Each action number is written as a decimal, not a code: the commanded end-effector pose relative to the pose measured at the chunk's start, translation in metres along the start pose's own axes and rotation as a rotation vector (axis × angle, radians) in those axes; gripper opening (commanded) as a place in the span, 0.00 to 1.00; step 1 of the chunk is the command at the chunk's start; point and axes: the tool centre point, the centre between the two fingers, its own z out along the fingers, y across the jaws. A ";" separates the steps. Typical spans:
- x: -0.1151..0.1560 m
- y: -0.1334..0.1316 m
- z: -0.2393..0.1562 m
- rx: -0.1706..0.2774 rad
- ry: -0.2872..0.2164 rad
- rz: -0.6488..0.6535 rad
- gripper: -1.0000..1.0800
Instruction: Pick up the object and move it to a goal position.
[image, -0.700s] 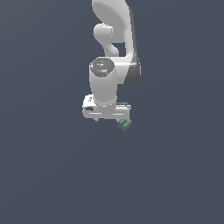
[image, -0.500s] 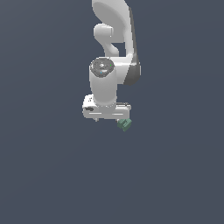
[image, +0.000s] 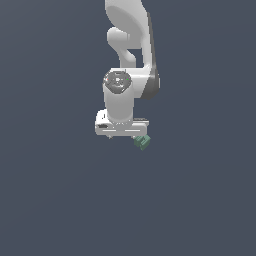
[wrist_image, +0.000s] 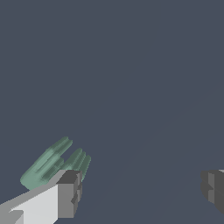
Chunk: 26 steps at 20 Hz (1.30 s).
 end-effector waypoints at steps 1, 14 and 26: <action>0.000 0.000 -0.001 0.000 0.001 -0.002 0.96; -0.003 -0.011 0.005 0.001 0.008 0.070 0.96; -0.013 -0.042 0.021 0.006 0.029 0.285 0.96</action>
